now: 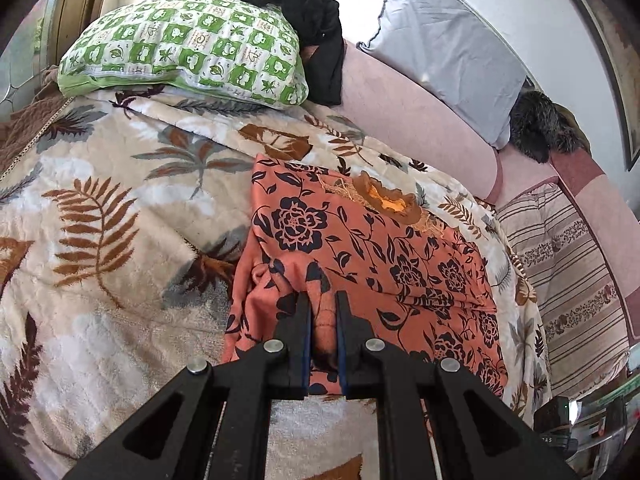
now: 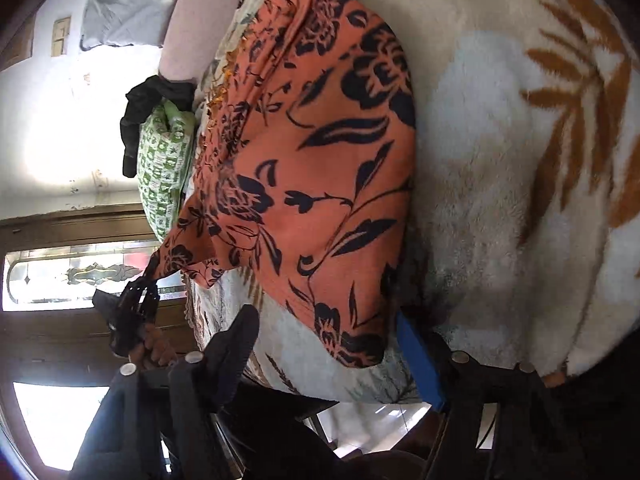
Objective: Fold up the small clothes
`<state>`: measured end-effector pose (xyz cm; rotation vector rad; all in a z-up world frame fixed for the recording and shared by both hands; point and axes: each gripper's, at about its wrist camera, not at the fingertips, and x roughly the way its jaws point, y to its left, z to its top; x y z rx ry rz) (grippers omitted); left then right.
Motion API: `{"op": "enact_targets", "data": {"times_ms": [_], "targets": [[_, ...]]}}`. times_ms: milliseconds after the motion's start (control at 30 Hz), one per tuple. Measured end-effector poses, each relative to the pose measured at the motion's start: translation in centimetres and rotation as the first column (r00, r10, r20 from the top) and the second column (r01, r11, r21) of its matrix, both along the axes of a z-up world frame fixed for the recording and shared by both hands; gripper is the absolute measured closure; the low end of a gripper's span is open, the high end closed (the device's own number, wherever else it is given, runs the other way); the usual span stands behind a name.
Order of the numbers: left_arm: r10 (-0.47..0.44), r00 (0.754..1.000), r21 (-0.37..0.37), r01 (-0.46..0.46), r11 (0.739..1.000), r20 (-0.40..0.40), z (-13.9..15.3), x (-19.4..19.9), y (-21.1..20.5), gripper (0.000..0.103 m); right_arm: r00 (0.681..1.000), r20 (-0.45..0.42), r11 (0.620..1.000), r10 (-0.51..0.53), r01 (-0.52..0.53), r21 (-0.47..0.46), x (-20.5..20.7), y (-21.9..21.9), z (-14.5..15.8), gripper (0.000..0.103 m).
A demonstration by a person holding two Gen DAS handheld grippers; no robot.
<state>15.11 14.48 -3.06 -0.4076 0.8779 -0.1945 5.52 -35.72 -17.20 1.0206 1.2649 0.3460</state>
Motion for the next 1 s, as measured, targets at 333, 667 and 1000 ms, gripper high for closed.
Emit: {"op": "enact_targets", "data": {"times_ms": [333, 667, 1000], "targets": [[-0.034, 0.998, 0.064, 0.031, 0.998, 0.061, 2.7, -4.0, 0.3, 0.093, 0.979, 0.191, 0.997, -0.068, 0.073, -0.018, -0.5, -1.7, 5.4, 0.091], [-0.044, 0.99, 0.027, 0.041, 0.999, 0.136, 7.7, 6.1, 0.2, 0.09, 0.863, 0.476, 0.984, -0.167, 0.179, 0.021, 14.8, -8.4, 17.0, 0.096], [0.112, 0.991, 0.129, -0.102, 0.986, -0.074, -4.3, 13.8, 3.2, 0.033, 0.923, 0.364, 0.944, -0.122, 0.222, -0.245, 24.5, -10.1, 7.7, 0.032]]}}
